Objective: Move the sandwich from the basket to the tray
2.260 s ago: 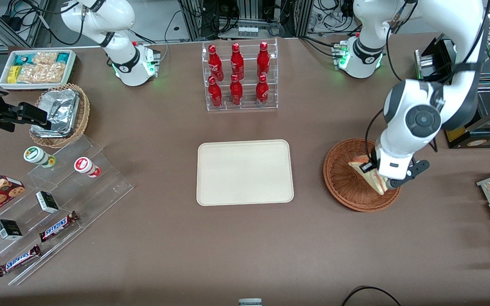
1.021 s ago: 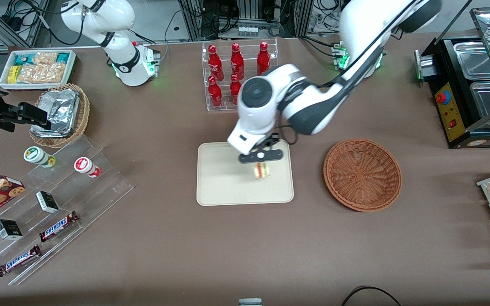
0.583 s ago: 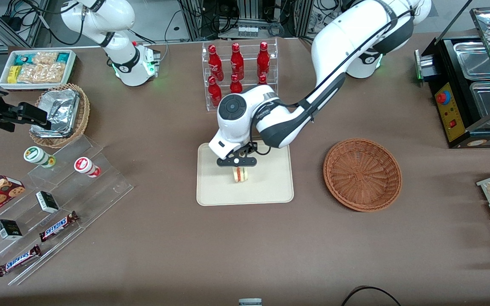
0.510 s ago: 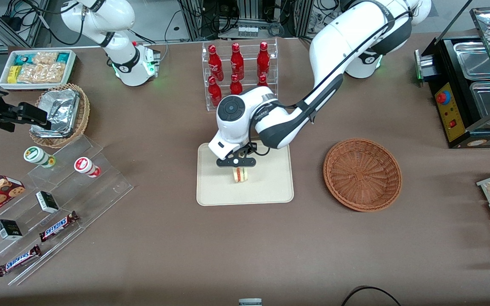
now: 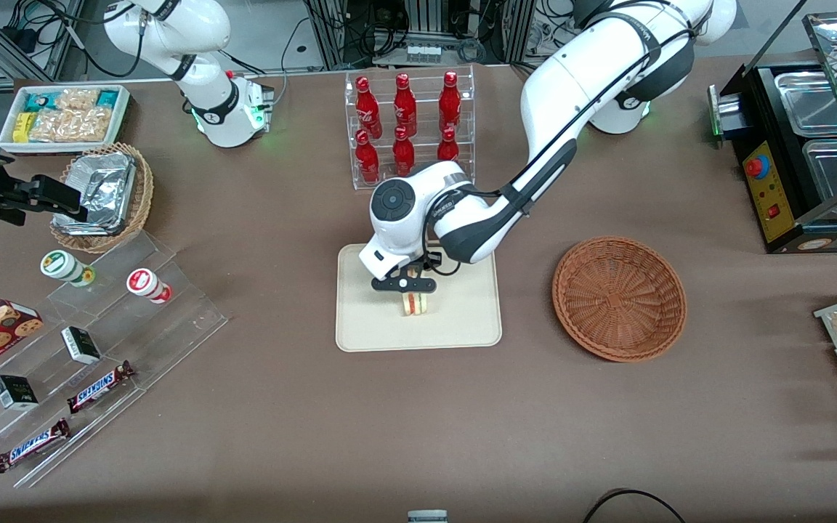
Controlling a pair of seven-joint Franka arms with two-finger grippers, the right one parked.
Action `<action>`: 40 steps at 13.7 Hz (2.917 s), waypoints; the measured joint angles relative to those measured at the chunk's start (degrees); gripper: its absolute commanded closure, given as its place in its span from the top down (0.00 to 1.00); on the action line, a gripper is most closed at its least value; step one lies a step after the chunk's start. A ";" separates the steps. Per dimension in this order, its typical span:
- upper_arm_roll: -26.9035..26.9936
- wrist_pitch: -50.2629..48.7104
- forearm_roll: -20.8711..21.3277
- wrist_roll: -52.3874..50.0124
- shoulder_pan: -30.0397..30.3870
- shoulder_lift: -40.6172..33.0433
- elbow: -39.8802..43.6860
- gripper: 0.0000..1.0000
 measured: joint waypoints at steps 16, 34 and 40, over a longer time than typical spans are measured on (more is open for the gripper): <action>0.09 -10.16 -5.01 -0.26 3.87 -8.98 2.93 0.99; 19.14 -36.16 -21.17 40.57 25.17 -47.29 -8.19 0.99; 29.23 -36.24 -23.11 53.94 25.30 -49.80 -10.97 0.99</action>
